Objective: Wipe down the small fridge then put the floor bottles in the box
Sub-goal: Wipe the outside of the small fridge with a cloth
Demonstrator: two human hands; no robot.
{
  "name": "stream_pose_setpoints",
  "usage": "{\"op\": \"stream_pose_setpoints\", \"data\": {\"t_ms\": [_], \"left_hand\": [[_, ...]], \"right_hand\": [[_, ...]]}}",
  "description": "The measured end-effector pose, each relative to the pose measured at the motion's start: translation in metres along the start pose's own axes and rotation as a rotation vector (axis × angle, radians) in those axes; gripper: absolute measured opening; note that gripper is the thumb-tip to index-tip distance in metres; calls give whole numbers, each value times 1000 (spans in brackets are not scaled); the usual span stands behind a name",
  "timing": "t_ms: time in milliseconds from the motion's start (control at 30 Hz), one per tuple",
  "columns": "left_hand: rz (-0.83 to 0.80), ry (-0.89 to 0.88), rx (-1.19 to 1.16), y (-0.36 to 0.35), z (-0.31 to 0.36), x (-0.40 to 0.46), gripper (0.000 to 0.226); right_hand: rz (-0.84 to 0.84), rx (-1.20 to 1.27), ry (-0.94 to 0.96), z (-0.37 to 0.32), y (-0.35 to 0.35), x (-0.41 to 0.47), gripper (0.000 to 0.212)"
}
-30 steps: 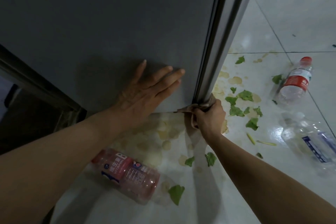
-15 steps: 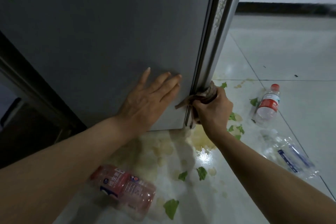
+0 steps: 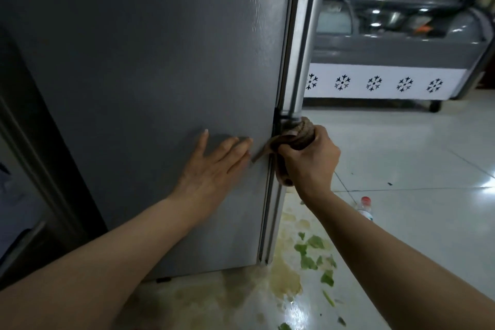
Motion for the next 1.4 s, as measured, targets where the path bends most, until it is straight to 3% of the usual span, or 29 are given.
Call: {"op": "stream_pose_setpoints", "data": {"t_ms": [133,333,600,733,933,1267,1400], "left_hand": [[13,-48,-82,32,-7,5,82],[289,76,-171,114,-47,23,62],[539,214,-185,196,-98,52,79],[495,321,-212,208,-120,77,84],[515,376,-249,201,-123,87,64],[547,369,-284,217,-128,94,36],[471,334,-315,227,-132,98,34]], "right_hand": [[26,-10,25,-29,13,23,40],[36,12,13,-62,24,46,33],[100,32,66,-124,50,93,28],[93,52,71,-147,55,114,32],[73,40,88,-144,54,110,25],[19,28,133,-164,64,139,25],[-60,23,152,-179,68,150,37]]}}
Point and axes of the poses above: each hand's wrist, its own x-axis towards the middle knuckle, its own y-axis out of the back of the hand, z = x × y, the point moved 7 cm from there along x, towards the middle knuckle, and after that the axes turned 6 degrees about y, right-handed, at the moved point
